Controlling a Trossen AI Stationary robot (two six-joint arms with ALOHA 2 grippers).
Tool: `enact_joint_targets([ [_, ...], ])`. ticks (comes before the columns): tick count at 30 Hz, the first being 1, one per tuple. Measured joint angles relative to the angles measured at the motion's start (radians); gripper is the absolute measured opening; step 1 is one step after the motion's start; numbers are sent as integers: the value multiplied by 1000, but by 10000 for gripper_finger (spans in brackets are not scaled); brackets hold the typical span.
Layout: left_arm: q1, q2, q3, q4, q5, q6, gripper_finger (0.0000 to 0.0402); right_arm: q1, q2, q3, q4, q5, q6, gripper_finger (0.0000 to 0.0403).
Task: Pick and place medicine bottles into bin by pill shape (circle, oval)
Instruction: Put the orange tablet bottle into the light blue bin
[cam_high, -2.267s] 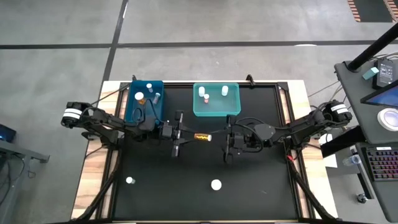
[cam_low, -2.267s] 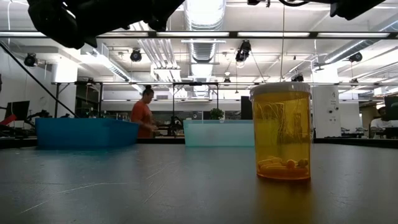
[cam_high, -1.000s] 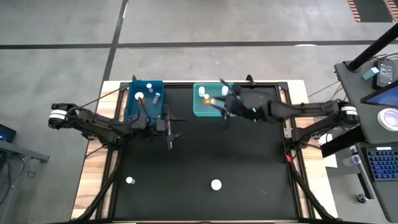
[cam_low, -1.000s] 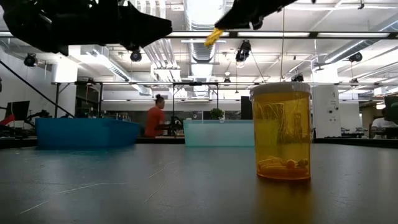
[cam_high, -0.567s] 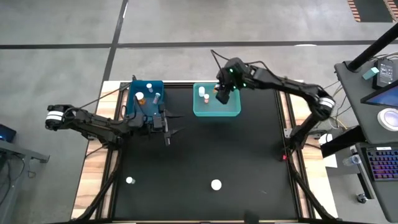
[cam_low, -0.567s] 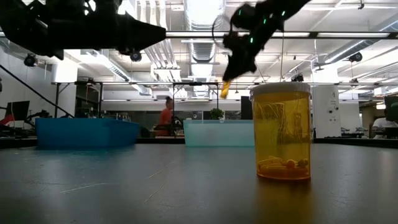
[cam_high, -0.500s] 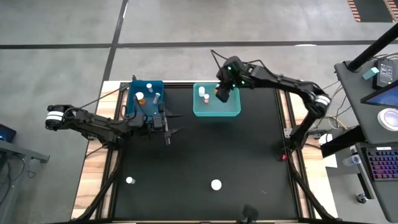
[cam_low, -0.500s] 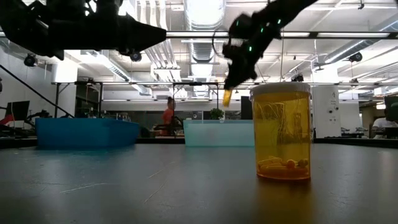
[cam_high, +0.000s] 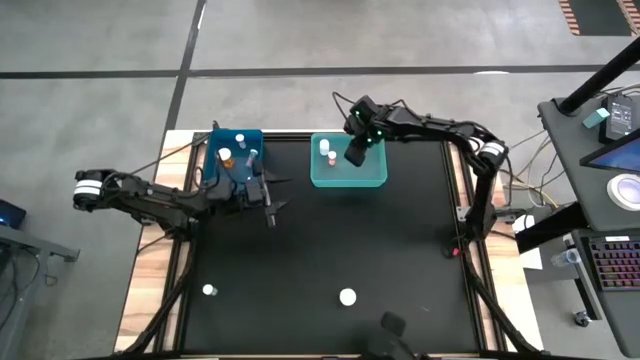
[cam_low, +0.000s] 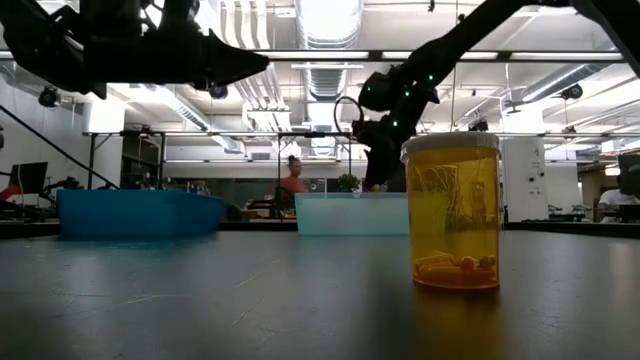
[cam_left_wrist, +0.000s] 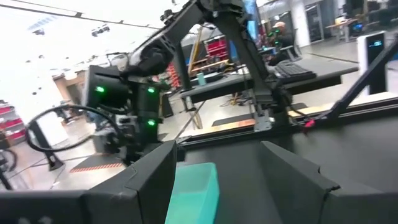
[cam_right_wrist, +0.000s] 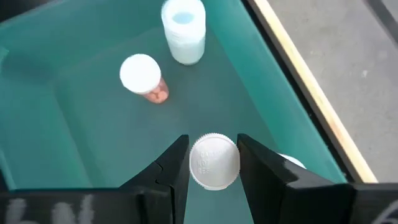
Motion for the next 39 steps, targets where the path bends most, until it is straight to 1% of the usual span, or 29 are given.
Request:
enact_joint_targets([
  [6,49,0,0,-1,0,0,215,0,42,22,8,2,-2,111],
  [10,75,0,0,-2,1,29,215,0,67,43,3,2,-11,111],
  [14,92,0,0,-1,1,43,215,0,71,51,7,2,-12,111],
  [28,101,0,0,-2,2,45,215,0,88,41,4,3,-10,113],
  [32,101,0,0,-2,2,45,215,0,91,41,7,3,-9,131],
  [39,103,0,0,0,1,53,215,0,91,46,8,3,0,187],
])
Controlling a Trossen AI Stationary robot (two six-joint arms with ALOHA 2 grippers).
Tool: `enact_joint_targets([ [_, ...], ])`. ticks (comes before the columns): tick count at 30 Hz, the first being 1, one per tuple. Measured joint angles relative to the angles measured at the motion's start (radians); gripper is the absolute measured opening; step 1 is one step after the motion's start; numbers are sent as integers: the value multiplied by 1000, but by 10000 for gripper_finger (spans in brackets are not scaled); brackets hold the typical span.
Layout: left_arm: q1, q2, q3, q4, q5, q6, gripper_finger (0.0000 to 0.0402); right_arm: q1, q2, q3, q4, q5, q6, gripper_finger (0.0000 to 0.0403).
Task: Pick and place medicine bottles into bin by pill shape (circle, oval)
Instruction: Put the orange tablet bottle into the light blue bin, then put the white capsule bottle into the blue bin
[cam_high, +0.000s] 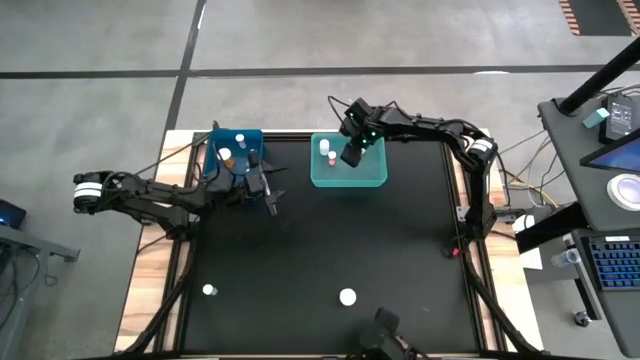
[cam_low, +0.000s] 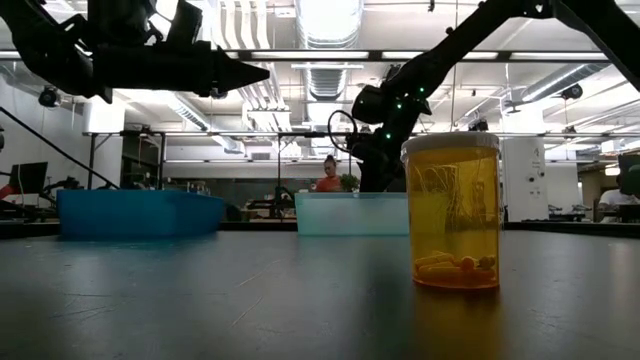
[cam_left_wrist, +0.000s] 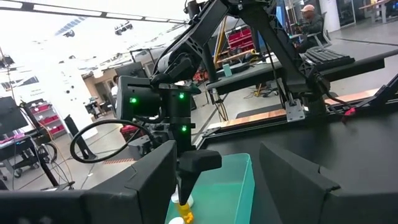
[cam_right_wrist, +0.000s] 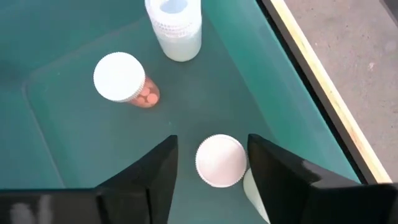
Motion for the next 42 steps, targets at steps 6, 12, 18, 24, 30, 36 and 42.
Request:
enact_joint_targets([
  [6,46,-35,0,0,-2,58,215,-2,-7,66,-60,8,0,212],
  [12,156,-95,3,0,-7,92,215,-30,-14,168,-211,12,127,216],
  [18,208,-123,3,-8,-6,114,215,-65,-16,185,-319,21,329,217],
  [24,216,-123,3,-8,-6,161,215,-50,-15,156,-296,138,490,217],
  [30,221,-119,3,-12,-6,182,215,-50,-15,141,-249,166,578,217],
  [36,227,-119,3,-27,-6,183,215,-40,-15,111,-242,218,634,217],
  [42,227,-119,2,-37,-6,183,215,-29,-15,108,-221,251,658,217],
])
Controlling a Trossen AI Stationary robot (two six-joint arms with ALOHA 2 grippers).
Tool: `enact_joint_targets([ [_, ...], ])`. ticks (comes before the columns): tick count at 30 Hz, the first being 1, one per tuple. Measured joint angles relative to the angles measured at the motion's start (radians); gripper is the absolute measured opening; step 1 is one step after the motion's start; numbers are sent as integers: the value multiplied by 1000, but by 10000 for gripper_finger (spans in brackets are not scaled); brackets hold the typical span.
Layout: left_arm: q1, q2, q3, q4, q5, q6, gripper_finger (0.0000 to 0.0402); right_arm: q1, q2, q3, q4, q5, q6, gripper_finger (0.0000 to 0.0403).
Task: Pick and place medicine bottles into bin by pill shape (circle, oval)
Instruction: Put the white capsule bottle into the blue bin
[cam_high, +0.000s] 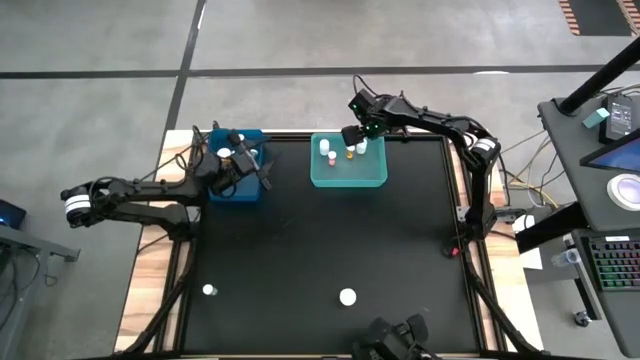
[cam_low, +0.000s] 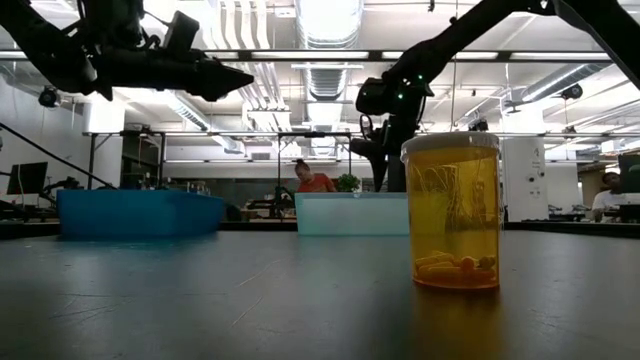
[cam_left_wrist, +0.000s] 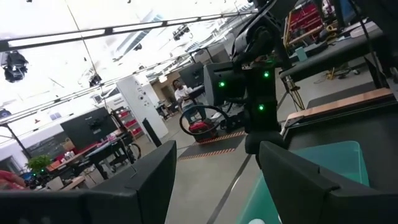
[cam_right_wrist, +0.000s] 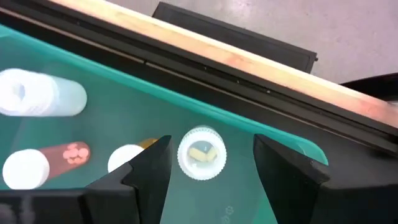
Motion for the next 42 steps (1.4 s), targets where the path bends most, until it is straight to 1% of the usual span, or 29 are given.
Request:
enact_joint_targets([
  [4,0,0,0,-8,0,0,215,14,0,-10,9,28,23,215],
  [17,0,1,0,-8,-2,-1,215,30,0,-85,68,47,62,214],
  [24,2,1,0,-8,-3,-1,215,30,0,-138,188,48,59,215],
  [32,6,1,0,-8,-3,-2,215,30,1,-164,226,48,60,213],
  [35,6,1,0,-8,-3,-2,215,30,6,-164,236,48,64,201],
  [42,6,1,0,-7,-3,-2,215,30,33,-165,242,49,67,141],
])
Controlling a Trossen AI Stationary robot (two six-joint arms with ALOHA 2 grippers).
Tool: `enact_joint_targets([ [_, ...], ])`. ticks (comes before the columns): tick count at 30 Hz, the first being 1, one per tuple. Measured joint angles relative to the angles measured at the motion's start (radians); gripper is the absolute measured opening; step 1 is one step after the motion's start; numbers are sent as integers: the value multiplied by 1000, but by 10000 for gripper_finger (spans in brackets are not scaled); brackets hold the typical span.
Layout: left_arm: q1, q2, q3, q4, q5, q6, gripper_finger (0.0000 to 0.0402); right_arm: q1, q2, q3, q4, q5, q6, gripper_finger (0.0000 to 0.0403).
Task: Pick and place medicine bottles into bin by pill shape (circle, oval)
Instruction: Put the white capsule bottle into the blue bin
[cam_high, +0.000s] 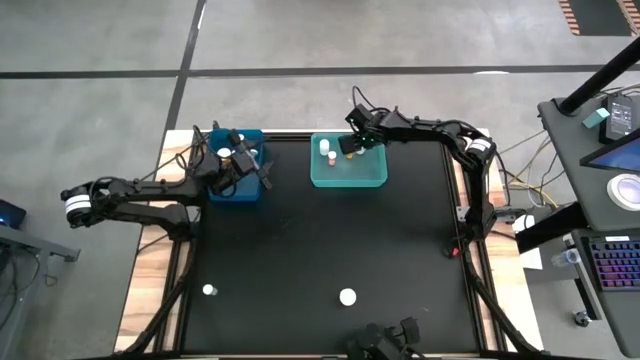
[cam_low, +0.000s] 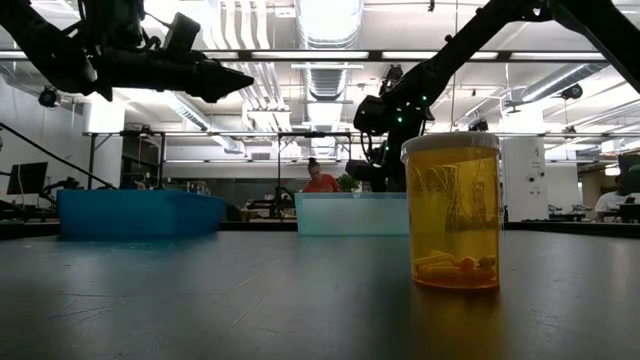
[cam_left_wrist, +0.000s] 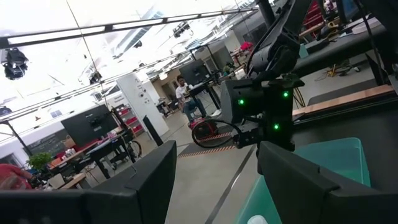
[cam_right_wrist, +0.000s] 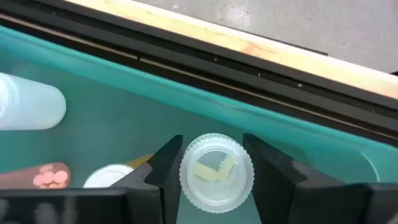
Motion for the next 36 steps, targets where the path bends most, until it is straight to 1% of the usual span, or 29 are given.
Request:
enact_joint_targets([
  [2,0,0,0,0,0,0,215,0,0,0,1,2,0,131],
  [4,0,0,0,0,0,0,215,0,-1,0,2,2,0,130],
  [8,0,0,0,0,0,0,215,0,-15,0,-6,-2,0,143],
  [12,0,0,0,0,0,0,215,0,-67,0,-13,-4,-19,146],
  [15,0,0,0,0,0,0,215,0,-143,-1,-51,-5,-41,141],
  [19,0,0,0,1,0,20,215,0,-307,-1,-108,-8,-93,139],
  [20,0,0,0,1,0,22,215,0,-351,-2,-113,-24,-118,140],
  [21,0,0,0,1,0,24,215,-1,-397,-6,-105,-62,-154,140],
  [22,0,0,0,1,0,24,215,-2,-443,-13,-85,-125,-190,140],
  [24,0,0,0,1,0,25,215,-1,-535,-51,11,-296,-225,139],
  [26,0,0,0,1,0,25,215,1,-620,-114,171,-449,-208,137],
  [27,0,0,0,2,0,25,215,1,-656,-151,250,-508,-184,136],
  [30,0,0,0,1,0,24,215,2,-745,-268,494,-607,-99,136],
  [33,0,0,0,1,0,24,215,2,-800,-378,746,-696,-3,136],
  [36,0,0,0,2,0,24,215,4,-828,-468,984,-722,110,136],
])
